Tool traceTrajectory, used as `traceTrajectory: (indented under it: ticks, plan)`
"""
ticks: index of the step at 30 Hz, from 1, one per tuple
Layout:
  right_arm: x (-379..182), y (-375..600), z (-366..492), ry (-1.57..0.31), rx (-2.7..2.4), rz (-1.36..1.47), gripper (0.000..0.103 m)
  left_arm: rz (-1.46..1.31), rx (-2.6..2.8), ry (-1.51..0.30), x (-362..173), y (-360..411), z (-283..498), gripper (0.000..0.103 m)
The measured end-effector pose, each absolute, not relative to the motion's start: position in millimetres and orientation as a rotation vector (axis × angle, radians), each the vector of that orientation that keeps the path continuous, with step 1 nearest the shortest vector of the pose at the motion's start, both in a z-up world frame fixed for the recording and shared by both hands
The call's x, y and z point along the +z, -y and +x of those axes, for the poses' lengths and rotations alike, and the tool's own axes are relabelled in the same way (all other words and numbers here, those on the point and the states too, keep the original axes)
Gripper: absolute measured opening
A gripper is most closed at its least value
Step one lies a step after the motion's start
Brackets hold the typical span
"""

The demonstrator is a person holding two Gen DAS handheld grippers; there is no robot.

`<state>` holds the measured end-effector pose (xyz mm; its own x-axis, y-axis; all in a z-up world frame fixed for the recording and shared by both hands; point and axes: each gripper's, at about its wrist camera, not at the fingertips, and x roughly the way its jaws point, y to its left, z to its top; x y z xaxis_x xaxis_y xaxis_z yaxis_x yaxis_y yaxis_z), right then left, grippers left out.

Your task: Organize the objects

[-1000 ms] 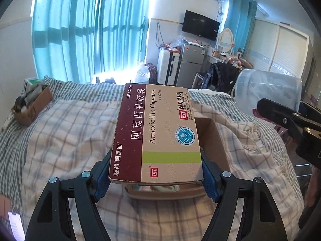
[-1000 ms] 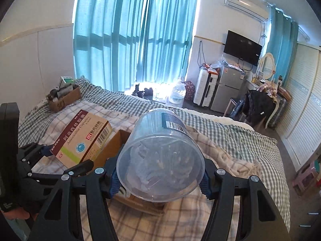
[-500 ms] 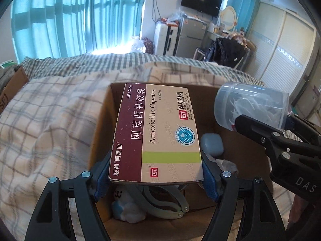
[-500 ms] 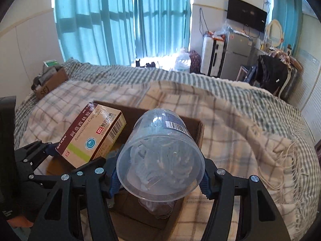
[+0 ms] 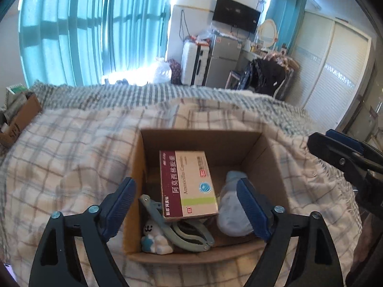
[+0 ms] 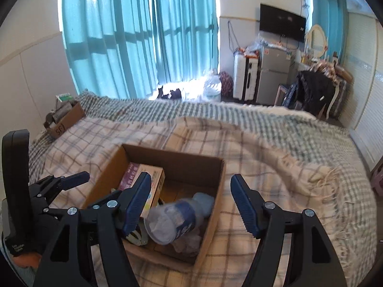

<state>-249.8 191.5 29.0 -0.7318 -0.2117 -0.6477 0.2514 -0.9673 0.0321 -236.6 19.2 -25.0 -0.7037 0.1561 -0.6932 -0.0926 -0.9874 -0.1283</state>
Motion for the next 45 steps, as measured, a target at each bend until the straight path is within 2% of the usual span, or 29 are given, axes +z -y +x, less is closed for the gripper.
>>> traceTrajectory:
  ticks: [5,9,12,15,19,21,22,23,33,39,45]
  plan:
    - [82.5,-196.6,-203.8,-0.099,-2.782,0.880,0.070,-0.959,2.898,0.033,31.9,-14.4,-193.8,0.097]
    - [117.2,-196.6,-164.0,-0.119,-2.814,0.796,0.072,-0.820,2.956,0.041,73.3,-7.3,-158.9,0.103]
    - [136.2,-195.1,-130.7,-0.157,-2.846,0.727,0.073,-0.728,2.970,0.074,95.6,-1.3,-132.8,0.103]
    - [148.9,-196.8,-99.2,-0.154,-2.880,0.653,0.083,-0.638,2.974,0.081,111.0,3.6,-105.9,0.103]
    - [156.4,-197.2,-72.9,-0.175,-2.908,0.599,0.087,-0.571,2.992,0.070,126.0,9.3,-82.0,0.103]
    - [157.9,-198.2,-62.4,-0.167,-2.924,0.553,0.095,-0.548,3.006,0.058,130.5,11.8,-73.3,0.103]
    - [158.1,-200.0,-57.9,-0.157,-2.935,0.530,0.101,-0.541,3.013,0.057,130.5,11.9,-70.4,0.103]
    - [157.4,-202.4,-55.1,-0.144,-2.949,0.508,0.103,-0.527,3.014,0.058,130.3,13.3,-66.4,0.103]
    - [112.7,-209.5,-37.0,-0.057,-2.968,0.362,0.103,-0.438,3.025,0.110,101.6,27.5,-37.7,0.103]
    - [68.6,-201.0,-33.4,-0.168,-2.992,0.343,0.103,-0.397,3.124,0.114,61.4,31.1,-22.9,0.103]
    - [37.3,-209.9,-30.5,-0.049,-2.995,0.396,0.103,-0.477,3.122,0.121,27.6,29.6,-16.9,0.103]
